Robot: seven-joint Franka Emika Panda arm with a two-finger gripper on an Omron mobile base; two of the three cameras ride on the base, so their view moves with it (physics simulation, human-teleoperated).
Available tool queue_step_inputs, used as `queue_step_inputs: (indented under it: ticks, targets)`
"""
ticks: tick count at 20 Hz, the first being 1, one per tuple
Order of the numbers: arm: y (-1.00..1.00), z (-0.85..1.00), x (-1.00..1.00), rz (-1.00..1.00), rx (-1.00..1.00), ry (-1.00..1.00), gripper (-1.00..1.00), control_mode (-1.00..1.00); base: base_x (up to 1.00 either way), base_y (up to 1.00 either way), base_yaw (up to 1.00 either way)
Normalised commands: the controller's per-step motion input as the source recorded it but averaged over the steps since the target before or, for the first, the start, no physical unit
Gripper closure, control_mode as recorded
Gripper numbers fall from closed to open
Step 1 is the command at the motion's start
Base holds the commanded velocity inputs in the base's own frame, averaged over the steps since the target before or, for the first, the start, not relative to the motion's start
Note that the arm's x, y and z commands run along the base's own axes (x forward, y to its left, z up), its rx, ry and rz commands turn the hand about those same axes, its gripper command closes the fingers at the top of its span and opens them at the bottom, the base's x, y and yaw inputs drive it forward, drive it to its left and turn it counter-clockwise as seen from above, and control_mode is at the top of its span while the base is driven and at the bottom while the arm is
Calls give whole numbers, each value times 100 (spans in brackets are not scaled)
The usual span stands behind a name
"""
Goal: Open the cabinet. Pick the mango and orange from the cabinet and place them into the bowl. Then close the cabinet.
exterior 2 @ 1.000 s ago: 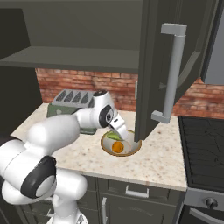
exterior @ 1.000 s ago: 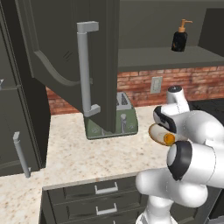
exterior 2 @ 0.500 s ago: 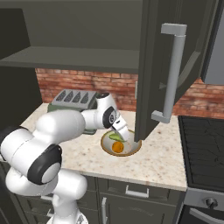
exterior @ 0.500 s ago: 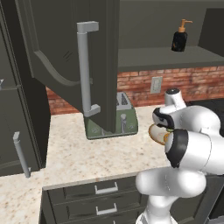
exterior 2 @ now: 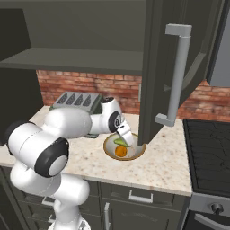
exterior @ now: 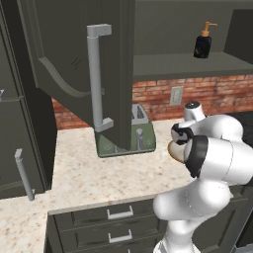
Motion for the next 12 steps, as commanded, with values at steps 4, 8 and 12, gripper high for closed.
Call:
queue_step_inputs:
  ticks: [4,8,12]
  targets:
    - [-2,-12,6,-3,0,0,100,-100,0,0,0]
    - [0,-5,3,-2,0,0,100,-100,0,0,0]
    - [0,-8,3,-2,0,0,100,-100,0,0,0]
